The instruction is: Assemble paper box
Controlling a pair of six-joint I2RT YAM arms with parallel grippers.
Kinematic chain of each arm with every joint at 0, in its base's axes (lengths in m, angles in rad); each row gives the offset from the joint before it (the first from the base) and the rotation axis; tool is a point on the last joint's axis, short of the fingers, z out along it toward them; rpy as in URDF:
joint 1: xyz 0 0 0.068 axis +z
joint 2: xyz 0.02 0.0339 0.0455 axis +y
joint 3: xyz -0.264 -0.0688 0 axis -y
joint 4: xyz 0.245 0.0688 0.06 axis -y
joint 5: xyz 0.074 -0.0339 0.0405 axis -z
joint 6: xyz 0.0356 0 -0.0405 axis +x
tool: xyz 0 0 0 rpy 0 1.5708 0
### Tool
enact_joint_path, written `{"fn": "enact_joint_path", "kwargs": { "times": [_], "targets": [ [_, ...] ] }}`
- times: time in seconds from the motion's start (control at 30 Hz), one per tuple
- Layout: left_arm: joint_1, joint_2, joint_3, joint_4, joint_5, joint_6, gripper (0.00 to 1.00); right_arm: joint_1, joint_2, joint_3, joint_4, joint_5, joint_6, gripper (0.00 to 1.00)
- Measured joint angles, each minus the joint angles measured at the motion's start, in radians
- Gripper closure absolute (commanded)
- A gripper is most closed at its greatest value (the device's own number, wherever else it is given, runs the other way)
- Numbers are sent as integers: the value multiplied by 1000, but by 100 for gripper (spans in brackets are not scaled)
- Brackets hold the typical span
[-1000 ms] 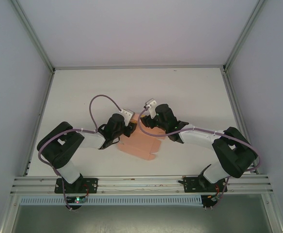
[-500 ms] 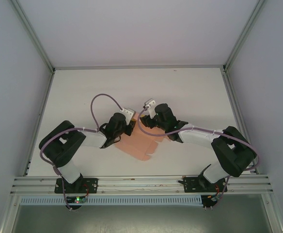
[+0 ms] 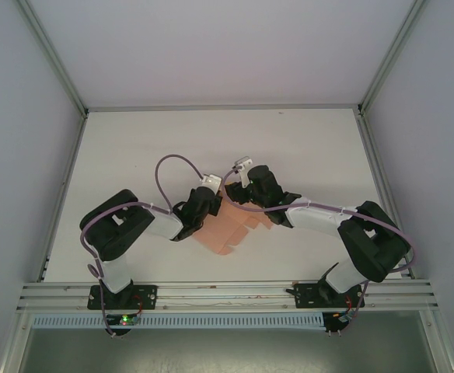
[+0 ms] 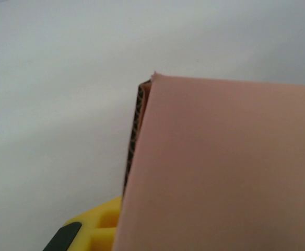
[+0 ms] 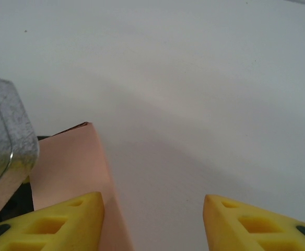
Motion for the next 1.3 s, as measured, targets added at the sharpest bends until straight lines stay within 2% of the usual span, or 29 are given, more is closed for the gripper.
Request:
{"fn": "enact_joint_path", "kwargs": {
  "times": [0.2,0.37,0.43,0.5,0.57,0.7,0.87,1.13,1.3],
  "targets": [
    [-12,5,3,-27,-127,-104,100,6,4,0,-6,0,78,47],
    [-13,5,3,-29,-125,-109,98,7,4,1,-10,0,97,48],
    [-11,-13,-12,-30,-104,-107,68,7,3,3,-16,-2,97,48],
    [-9,-50,-35,-42,-86,-98,61,8,3,8,-26,0,97,48],
    [-9,-96,-51,-59,-72,-96,61,8,2,10,-32,0,97,48],
    [-9,-182,-69,-79,-42,-86,46,8,1,14,-42,1,97,48],
    [-8,-202,-84,-87,-20,-69,44,8,0,14,-47,-1,96,48],
    [2,-100,-40,-106,-20,-48,43,8,0,21,-61,-5,92,48],
    [25,-90,-27,-106,-14,-48,43,9,0,26,-70,-8,89,48]
  ]
}}
